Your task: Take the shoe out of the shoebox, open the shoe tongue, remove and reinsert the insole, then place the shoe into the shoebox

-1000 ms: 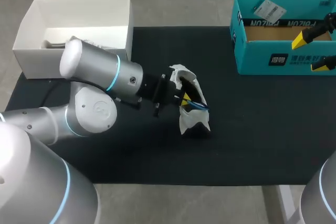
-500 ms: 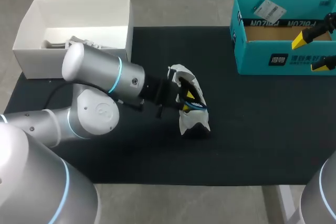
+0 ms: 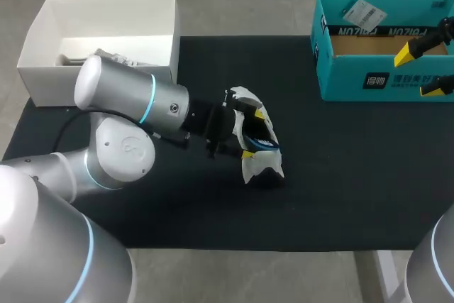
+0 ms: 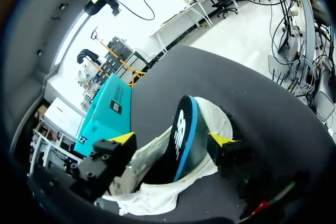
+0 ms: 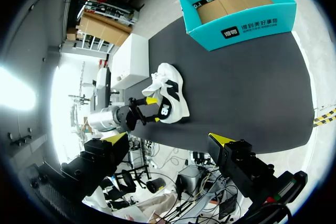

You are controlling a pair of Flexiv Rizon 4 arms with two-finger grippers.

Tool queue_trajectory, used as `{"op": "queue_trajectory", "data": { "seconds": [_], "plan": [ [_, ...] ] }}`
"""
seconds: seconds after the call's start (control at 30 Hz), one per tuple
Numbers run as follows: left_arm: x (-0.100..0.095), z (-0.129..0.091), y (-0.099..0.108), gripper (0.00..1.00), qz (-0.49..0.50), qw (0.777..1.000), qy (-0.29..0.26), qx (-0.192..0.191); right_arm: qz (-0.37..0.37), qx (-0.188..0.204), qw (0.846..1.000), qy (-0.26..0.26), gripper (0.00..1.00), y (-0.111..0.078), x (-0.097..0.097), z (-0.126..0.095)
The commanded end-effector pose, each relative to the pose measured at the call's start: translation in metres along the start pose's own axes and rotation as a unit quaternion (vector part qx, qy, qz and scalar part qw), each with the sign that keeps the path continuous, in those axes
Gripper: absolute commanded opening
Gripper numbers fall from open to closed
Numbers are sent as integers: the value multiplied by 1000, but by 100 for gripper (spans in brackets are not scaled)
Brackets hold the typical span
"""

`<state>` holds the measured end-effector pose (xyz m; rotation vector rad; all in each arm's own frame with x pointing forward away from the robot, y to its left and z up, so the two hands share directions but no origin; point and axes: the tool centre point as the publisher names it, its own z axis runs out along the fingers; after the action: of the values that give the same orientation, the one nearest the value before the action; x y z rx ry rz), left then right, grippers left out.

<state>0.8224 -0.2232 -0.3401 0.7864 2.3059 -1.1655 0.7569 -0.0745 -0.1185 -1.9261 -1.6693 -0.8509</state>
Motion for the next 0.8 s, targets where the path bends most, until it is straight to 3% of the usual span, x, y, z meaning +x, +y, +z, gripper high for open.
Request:
{"op": "queue_trajectory", "data": {
  "seconds": [0.03,0.07,0.13,0.47,0.8],
  "plan": [
    [3,-1,-1,23,2,1000,0,4,1,0,1000,-1,100,0,0,1],
    [3,-1,-2,23,2,1000,0,4,1,0,1000,-1,100,0,0,1],
    [4,-1,-2,0,3,1000,1,6,1,0,1000,-1,100,0,0,1],
    [7,2,-1,0,9,1000,10,12,1,0,1000,-1,100,0,0,1],
    [7,13,14,0,31,999,19,-26,1,0,1000,-1,100,0,0,1]
  ]
}}
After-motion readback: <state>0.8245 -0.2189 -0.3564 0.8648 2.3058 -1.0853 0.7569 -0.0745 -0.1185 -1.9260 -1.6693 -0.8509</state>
